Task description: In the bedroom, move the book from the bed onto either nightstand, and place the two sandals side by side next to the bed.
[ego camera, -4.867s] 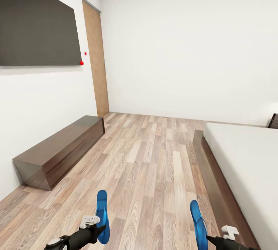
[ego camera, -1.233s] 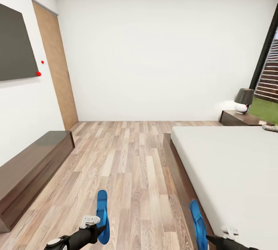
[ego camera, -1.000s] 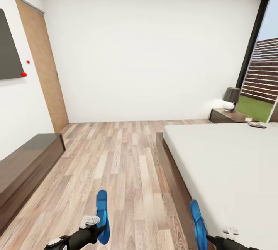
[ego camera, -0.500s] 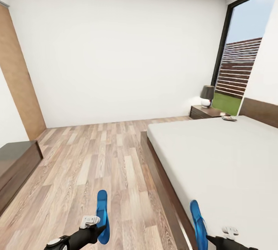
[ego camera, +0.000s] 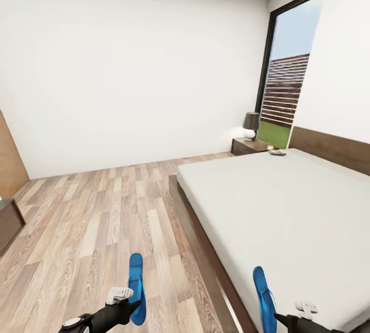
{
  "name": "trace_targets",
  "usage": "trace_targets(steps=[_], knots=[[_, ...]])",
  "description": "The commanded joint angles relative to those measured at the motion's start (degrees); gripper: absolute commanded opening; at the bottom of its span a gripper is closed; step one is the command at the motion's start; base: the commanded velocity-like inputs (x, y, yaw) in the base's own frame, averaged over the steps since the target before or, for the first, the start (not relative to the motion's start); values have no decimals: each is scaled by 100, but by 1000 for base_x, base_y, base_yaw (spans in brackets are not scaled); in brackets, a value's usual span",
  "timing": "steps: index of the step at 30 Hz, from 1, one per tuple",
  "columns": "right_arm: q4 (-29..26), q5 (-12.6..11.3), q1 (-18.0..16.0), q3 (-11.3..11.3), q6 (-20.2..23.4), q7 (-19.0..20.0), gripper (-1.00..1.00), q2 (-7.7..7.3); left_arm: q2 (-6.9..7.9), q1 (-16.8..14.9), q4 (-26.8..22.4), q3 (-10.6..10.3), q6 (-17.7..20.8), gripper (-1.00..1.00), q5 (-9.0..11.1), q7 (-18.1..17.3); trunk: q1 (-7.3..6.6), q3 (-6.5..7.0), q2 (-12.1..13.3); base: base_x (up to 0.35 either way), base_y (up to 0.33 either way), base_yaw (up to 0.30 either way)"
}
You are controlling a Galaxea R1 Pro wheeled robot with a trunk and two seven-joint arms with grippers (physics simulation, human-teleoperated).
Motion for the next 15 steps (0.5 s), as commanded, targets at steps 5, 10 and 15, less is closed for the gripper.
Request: trace_targets(steps=[5,10,15], knots=[[8,-3,-7,-38,-2,23,-100,0,0,-2,-3,16,35,-100,43,-31,0,-6,-4,0,0,-252],[10,-3,-7,-38,0,23,-100,0,0,-2,-3,16,35,-100,42,-31,0,-6,-4,0,0,-212],[10,-3,-7,-38,1,25,-100,0,0,-2,-3,18,35,-100,41,-33,0,-6,-4,0,0,-108]])
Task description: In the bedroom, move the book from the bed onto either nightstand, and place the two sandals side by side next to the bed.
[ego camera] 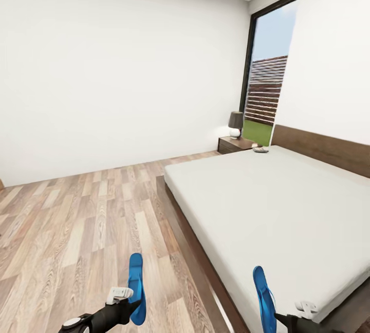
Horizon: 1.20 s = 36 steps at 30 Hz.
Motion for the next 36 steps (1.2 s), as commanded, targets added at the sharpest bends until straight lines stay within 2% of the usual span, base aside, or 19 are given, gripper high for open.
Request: trace_targets(steps=[1,5,7,8,11,13,16,21,29,36], knots=[[7,-2,-5,-26,-3,20,-100,-1,-1,-3,0,15,35,-100,35,-32,0,-6,-3,0,0,-38],[-5,-7,-5,-27,12,57,-100,-1,-3,-3,-17,8,46,-100,38,-60,0,-6,-3,0,0,-14],[-46,-8,-5,-46,55,71,-100,-11,-61,-14,-132,6,83,-100,36,-114,0,-6,-3,0,0,-2],[-60,-8,-5,-60,78,73,-100,-20,-130,-23,-387,6,213,-100,35,-187,0,-6,-3,0,0,0],[-311,-21,-5,-68,101,73,-100,-46,-300,-28,-1457,6,1005,-100,22,-266,0,-6,-3,0,0,0],[-689,-30,-5,-76,168,71,-100,-61,-331,-29,-2006,6,1311,-100,19,-280,0,-6,-3,0,0,0],[-1608,-130,-5,-143,539,69,-100,-92,-342,-29,-2825,12,1814,-100,24,-291,0,-6,-3,0,0,0],[-2134,-175,-5,-171,675,68,-100,-97,-337,-29,-2998,14,1918,-100,26,-293,0,-6,-3,0,0,0],[-2199,-183,-5,-175,694,74,-100,-97,-318,-29,-3019,23,1942,-100,29,-296,-176,137,317,0,0,0],[-2202,-183,-5,-175,695,75,-100,-97,-317,-29,-3022,23,1942,-100,34,-300,-176,137,317,0,0,-68]])
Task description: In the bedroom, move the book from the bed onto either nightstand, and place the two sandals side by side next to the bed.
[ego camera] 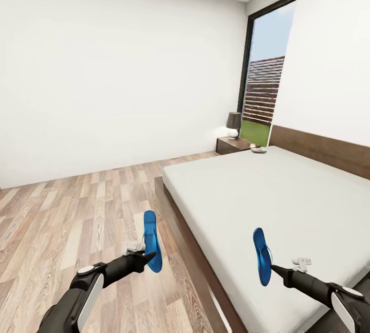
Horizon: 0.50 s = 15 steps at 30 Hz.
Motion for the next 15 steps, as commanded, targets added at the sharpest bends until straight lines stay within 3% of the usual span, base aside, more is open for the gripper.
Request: trace_targets(steps=[1,15], knots=[[2,-51,-5,-12,60,25,-100,1,0,-2,-4,7,50,-100,45,-14,0,-7,-4,0,0,-233],[2,-51,-5,-13,68,25,-100,1,-9,-2,-2,7,46,-100,45,-14,0,24,-4,0,0,-293]])
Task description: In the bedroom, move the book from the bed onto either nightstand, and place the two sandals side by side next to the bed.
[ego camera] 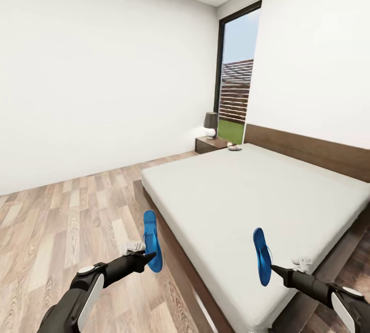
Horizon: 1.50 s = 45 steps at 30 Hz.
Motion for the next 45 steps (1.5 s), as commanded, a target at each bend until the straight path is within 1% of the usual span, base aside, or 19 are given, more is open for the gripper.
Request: trace_targets(steps=[1,45], knots=[[3,-53,-6,-13,61,25,-100,1,0,-2,-5,7,50,-100,49,-13,0,-4,-4,0,0,-294],[3,-53,-6,-13,62,25,-100,1,-3,-2,-7,2,52,-100,58,-13,0,115,-4,0,0,-287]])
